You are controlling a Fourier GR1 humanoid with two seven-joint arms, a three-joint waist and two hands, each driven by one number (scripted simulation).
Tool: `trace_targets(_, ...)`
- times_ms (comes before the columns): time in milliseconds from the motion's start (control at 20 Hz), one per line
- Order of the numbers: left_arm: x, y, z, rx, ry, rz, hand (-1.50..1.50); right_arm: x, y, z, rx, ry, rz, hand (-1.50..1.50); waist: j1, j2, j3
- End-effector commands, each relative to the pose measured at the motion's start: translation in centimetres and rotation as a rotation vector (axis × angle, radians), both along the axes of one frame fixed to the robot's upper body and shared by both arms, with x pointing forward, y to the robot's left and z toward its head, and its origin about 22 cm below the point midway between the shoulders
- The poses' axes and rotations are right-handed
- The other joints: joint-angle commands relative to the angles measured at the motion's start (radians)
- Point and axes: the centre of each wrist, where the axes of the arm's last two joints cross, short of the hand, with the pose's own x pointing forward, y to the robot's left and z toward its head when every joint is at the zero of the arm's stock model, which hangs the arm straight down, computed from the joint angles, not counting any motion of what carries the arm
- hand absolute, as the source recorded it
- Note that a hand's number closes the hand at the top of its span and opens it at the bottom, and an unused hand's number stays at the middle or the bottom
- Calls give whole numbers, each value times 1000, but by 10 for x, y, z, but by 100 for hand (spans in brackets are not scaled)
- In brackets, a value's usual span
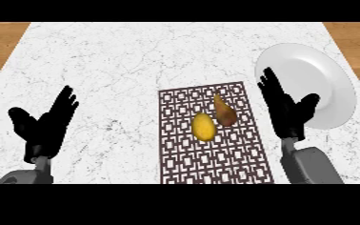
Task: Pick the lemon from the placemat and place it in the plate
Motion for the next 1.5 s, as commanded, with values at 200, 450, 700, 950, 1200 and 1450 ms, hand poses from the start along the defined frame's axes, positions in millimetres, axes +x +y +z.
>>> trace_targets(200, 6, -18, 4, 148, -33, -22, 0, 12, 66, 69, 109, -207, 498, 150, 47, 7, -15)
trace_targets(450, -2, -21, -6, 130, 32, -51, 0, 29, 3, 109, -883, -540, 439, 150, 38, -24, -31)
trace_targets(700, -3, -51, -16, 117, 23, -40, 0, -20, 58, 9, -77, -396, 227, -150, 34, 23, -8)
trace_targets(950, -2, -66, -3, 128, 11, -35, 0, -34, 22, -23, -144, -497, 570, -150, 41, 12, -14)
trace_targets(1200, -4, -59, 1, 120, 24, -41, 0, -10, 16, 0, -576, -506, 631, -150, 47, 7, -16)
trace_targets(1450, -3, -64, -7, 118, 22, -54, 0, 11, 22, 54, -833, -463, 658, -150, 37, 6, -18)
